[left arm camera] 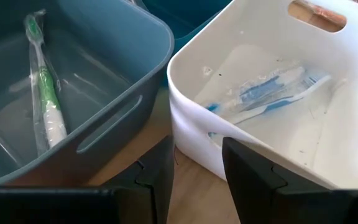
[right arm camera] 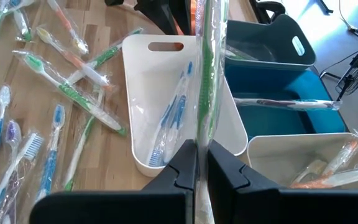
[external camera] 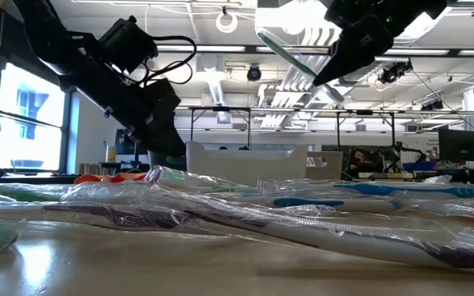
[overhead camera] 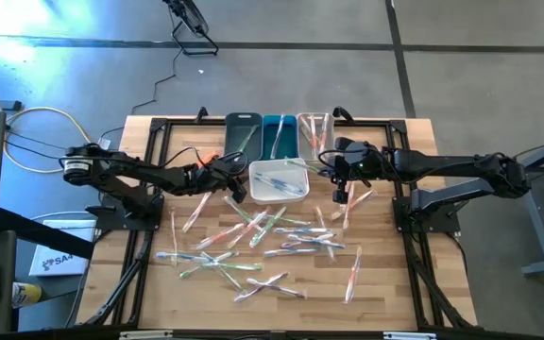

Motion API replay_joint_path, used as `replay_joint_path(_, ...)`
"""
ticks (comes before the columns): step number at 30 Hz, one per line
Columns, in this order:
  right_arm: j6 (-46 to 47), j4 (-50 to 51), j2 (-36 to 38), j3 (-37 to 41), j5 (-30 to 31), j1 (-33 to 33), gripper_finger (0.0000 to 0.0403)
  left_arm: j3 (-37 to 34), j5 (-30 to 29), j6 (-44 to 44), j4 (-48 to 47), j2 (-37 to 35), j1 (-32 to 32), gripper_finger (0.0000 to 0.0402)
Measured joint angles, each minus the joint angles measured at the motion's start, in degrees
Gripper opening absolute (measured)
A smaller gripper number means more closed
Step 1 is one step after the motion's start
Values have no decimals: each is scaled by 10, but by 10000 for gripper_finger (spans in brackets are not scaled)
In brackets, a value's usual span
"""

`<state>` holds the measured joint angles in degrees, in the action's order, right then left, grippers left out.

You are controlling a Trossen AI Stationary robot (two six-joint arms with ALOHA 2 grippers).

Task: Pick & Place Toothbrushes
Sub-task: Put the green toothbrush into the dark blue bin

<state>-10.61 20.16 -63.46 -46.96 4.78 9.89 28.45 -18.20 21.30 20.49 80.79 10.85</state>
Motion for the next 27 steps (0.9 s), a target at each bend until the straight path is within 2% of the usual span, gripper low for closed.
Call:
replay_joint_path(12, 12, -3, 0, 0, 0, 0, 8, 0, -7, -34, -17, -22, 0, 133)
replay_joint_path(27, 13, -3, 0, 0, 0, 0, 8, 0, -9, -134, -81, -200, 0, 133)
